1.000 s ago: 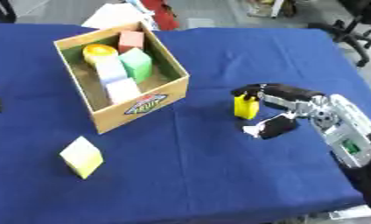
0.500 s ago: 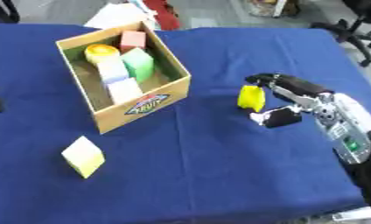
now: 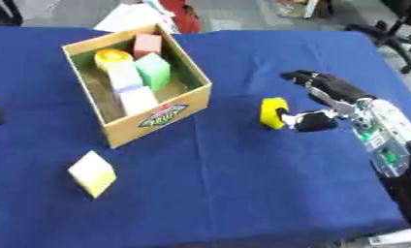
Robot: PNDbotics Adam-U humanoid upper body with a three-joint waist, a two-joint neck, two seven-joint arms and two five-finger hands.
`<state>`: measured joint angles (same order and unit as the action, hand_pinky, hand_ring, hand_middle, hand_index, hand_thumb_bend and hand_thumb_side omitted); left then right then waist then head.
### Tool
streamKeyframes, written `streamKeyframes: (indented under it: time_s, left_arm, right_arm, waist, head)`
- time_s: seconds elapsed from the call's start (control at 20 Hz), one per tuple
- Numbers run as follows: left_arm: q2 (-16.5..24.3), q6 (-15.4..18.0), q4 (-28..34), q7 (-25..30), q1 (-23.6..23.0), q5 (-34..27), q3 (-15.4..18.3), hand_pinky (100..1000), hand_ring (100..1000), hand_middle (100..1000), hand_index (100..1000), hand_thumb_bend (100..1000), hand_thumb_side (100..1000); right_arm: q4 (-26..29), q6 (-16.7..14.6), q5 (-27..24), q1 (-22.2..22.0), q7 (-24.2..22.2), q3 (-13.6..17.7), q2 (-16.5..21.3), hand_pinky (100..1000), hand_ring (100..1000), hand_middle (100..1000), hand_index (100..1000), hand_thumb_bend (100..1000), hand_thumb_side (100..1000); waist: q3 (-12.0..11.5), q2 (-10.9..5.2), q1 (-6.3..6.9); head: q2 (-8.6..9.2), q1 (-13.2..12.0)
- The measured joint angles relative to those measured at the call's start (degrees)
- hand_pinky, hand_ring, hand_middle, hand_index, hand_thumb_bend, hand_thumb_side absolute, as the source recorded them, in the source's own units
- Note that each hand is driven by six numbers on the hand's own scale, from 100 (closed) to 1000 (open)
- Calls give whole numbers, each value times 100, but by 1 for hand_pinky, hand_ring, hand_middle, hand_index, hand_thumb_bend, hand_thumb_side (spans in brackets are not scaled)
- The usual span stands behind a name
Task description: Pick up objects on the table and place them in the box.
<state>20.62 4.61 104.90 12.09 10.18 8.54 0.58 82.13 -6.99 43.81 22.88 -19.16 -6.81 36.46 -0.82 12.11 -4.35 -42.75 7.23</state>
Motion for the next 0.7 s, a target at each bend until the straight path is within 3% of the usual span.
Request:
streamKeyframes:
  time_s: [0.7]
  left_arm:
    - [0,15,1,17,2,0,0,739,618,591,782,102,661]
  right_arm:
    - [-549,-158,163,194,-356,-148,-130,854,892,868,968,197,504]
  waist:
    - [-35,0,2]
  head:
    - [1,-1]
